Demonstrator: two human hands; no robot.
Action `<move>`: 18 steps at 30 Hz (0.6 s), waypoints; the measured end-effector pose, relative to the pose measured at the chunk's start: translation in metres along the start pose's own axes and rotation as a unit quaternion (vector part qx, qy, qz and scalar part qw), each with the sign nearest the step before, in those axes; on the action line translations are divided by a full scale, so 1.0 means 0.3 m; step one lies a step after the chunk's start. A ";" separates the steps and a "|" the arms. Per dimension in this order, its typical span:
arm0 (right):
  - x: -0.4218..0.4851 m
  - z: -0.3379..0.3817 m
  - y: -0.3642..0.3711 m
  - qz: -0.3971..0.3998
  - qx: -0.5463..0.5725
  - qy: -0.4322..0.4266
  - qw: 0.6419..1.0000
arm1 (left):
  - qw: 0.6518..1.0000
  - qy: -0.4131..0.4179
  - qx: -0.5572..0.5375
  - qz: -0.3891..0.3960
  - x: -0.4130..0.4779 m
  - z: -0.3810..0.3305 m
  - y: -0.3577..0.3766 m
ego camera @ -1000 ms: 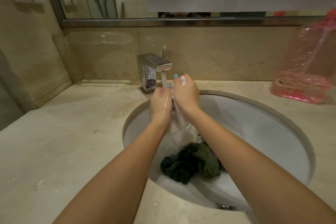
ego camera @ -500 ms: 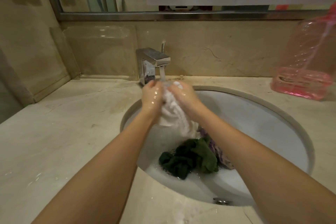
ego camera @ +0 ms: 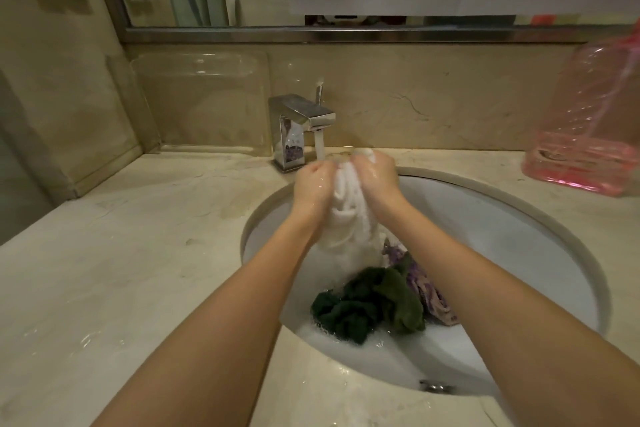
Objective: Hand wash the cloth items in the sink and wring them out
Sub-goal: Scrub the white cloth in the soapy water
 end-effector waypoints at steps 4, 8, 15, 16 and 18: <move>0.016 -0.076 -0.082 -0.036 -0.017 0.028 0.999 | 0.997 0.032 0.044 0.053 -0.017 -0.014 0.051; 0.030 -0.053 -0.103 -0.038 0.041 0.017 0.998 | 0.989 -0.072 0.103 0.072 -0.002 0.073 -0.027; 0.014 -0.062 -0.026 0.047 0.034 0.017 0.998 | 0.996 0.015 -0.067 -0.048 0.036 0.033 -0.133; 0.008 -0.065 0.001 0.060 0.033 0.017 0.998 | 0.996 0.020 -0.069 -0.058 0.039 0.036 -0.142; -0.010 -0.062 0.049 0.074 0.046 0.018 0.996 | 0.995 0.035 -0.062 -0.073 0.039 0.029 -0.153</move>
Point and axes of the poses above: each hand's wrist, its own x-axis towards the middle knuckle, its own y-axis out of the palm, z = x × y, the point moved 9 cm from there along x, towards the middle knuckle, and after that the axes turned 6 degrees about z, right-handed, at the moved point
